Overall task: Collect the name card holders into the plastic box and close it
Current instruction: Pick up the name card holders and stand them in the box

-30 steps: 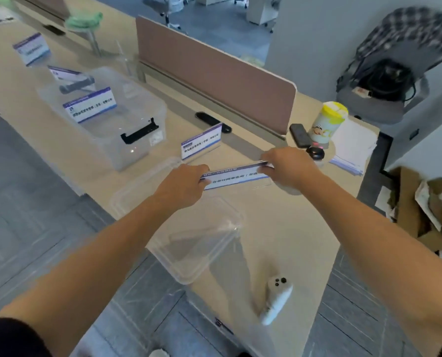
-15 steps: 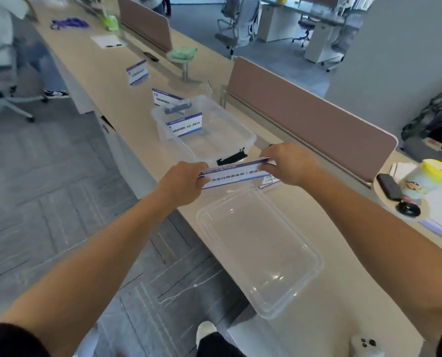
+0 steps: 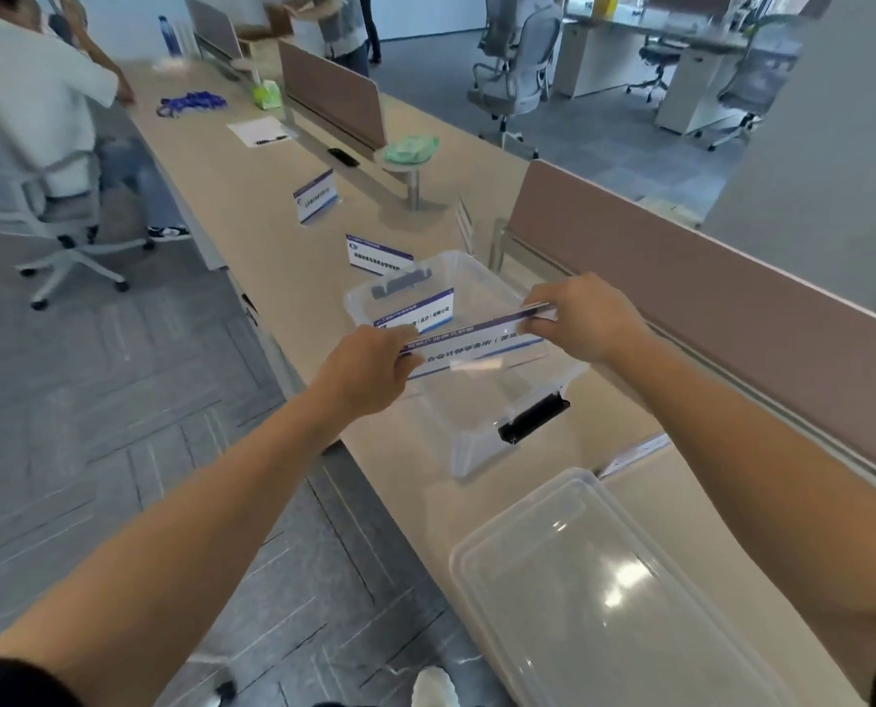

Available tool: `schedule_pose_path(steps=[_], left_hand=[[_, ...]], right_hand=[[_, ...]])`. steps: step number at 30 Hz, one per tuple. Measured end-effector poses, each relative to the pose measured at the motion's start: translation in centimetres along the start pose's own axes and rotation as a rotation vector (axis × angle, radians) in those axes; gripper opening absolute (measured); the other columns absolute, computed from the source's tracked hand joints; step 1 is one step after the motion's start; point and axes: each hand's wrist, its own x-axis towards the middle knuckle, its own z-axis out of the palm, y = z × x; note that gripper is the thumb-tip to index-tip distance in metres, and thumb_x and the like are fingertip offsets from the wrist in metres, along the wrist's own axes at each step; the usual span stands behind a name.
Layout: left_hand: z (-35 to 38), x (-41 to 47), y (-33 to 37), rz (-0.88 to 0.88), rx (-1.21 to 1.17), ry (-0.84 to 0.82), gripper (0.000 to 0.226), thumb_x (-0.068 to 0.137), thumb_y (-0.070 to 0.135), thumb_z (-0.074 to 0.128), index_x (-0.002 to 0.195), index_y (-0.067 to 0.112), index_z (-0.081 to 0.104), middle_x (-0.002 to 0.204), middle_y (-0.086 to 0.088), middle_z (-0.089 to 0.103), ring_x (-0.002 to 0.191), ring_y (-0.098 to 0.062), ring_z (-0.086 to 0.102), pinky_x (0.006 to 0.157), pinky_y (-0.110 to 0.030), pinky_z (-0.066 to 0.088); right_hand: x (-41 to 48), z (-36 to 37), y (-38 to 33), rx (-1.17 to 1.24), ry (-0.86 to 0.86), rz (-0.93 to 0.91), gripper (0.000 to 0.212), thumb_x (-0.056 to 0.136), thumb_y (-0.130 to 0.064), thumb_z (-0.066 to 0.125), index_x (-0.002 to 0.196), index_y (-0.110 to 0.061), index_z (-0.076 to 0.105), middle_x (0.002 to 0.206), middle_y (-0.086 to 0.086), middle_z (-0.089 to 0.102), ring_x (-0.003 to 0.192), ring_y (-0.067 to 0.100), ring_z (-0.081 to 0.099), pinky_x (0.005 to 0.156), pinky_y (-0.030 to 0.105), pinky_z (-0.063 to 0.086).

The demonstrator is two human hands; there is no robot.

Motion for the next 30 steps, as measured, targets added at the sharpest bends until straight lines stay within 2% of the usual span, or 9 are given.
schedule_pose_path(steps=[2,7,11,15,19,21,25,28,30], left_hand=[[0.0,1.7,-1.4,0.013,-0.004,-0.009,0.025,0.096,0.025,0.055,0.107,0.004,0.062,0.092,-0.021,0.070,0.079,-0.040,0.064,0.060,-0.030,0.038],[0.0,6.6,-5.8,0.053,-0.040,-0.037,0.019,0.095,0.023,0.057,0.102,0.006,0.063,0.090,-0.019,0.069,0.080,-0.038,0.063,0.061,-0.028,0.036],[-0.6,11.4,-9.8,0.165,-0.026,-0.059,0.021,0.094,0.023,0.058,0.103,0.004,0.063,0.089,-0.024,0.066,0.079,-0.042,0.062,0.062,-0.032,0.035],[-1.8,15.6,-14.2,0.279,-0.031,-0.097,0.028,0.095,0.024,0.055,0.115,0.006,0.061,0.091,-0.019,0.068,0.081,-0.039,0.062,0.062,-0.033,0.037],[-2.7,18.9,-17.5,0.305,-0.048,-0.162,0.023,0.096,0.027,0.052,0.102,0.006,0.060,0.090,-0.017,0.067,0.080,-0.035,0.061,0.061,-0.031,0.035],[-2.4,19.9,-18.4,0.324,-0.038,-0.164,0.025,0.097,0.028,0.051,0.104,0.005,0.058,0.090,-0.018,0.067,0.082,-0.037,0.061,0.061,-0.032,0.036],[-0.4,20.4,-19.0,0.258,-0.040,-0.200,0.026,0.097,0.029,0.049,0.106,0.006,0.056,0.091,-0.018,0.065,0.086,-0.037,0.060,0.067,-0.037,0.044],[1.7,20.7,-18.9,0.241,-0.069,-0.278,0.016,0.096,0.024,0.049,0.100,0.009,0.054,0.090,-0.014,0.063,0.087,-0.036,0.060,0.068,-0.036,0.043],[3.1,21.1,-18.6,0.235,-0.056,-0.309,0.012,0.096,0.023,0.048,0.090,0.013,0.048,0.086,-0.011,0.060,0.084,-0.034,0.058,0.066,-0.033,0.038]], right_hand=[[1.9,0.3,0.3,0.054,0.013,0.039,0.019,0.087,-0.040,0.071,0.099,-0.026,0.073,0.085,-0.006,0.063,0.087,0.023,0.062,0.071,0.036,0.051],[6.8,2.3,0.1,0.029,0.029,0.133,0.019,0.088,-0.042,0.069,0.099,-0.026,0.072,0.087,-0.005,0.065,0.084,0.023,0.062,0.066,0.031,0.045],[10.7,3.2,-0.9,0.000,0.080,0.269,0.023,0.087,-0.046,0.069,0.102,-0.029,0.072,0.097,-0.002,0.071,0.088,0.026,0.065,0.070,0.037,0.053],[14.2,3.6,-2.6,0.017,0.103,0.387,0.024,0.087,-0.045,0.070,0.103,-0.027,0.072,0.103,0.001,0.072,0.089,0.028,0.064,0.073,0.040,0.055],[17.2,4.1,-4.1,0.067,0.102,0.478,0.025,0.086,-0.043,0.071,0.102,-0.024,0.072,0.100,0.002,0.072,0.086,0.027,0.064,0.072,0.038,0.053],[18.3,4.7,-4.3,0.114,0.131,0.531,0.029,0.084,-0.044,0.072,0.104,-0.023,0.070,0.100,0.003,0.071,0.088,0.026,0.063,0.071,0.037,0.051],[19.6,5.9,-4.3,0.307,0.076,0.706,0.047,0.090,-0.056,0.059,0.115,-0.016,0.055,0.104,0.002,0.064,0.090,0.025,0.062,0.076,0.038,0.052],[20.4,7.4,-3.9,0.688,-0.122,0.856,0.057,0.091,-0.069,0.044,0.112,-0.019,0.062,0.111,0.003,0.069,0.093,0.026,0.070,0.083,0.040,0.058],[21.0,8.8,-3.0,0.835,-0.153,0.944,0.060,0.090,-0.073,0.040,0.108,-0.021,0.066,0.110,0.003,0.070,0.093,0.028,0.070,0.087,0.041,0.059]])
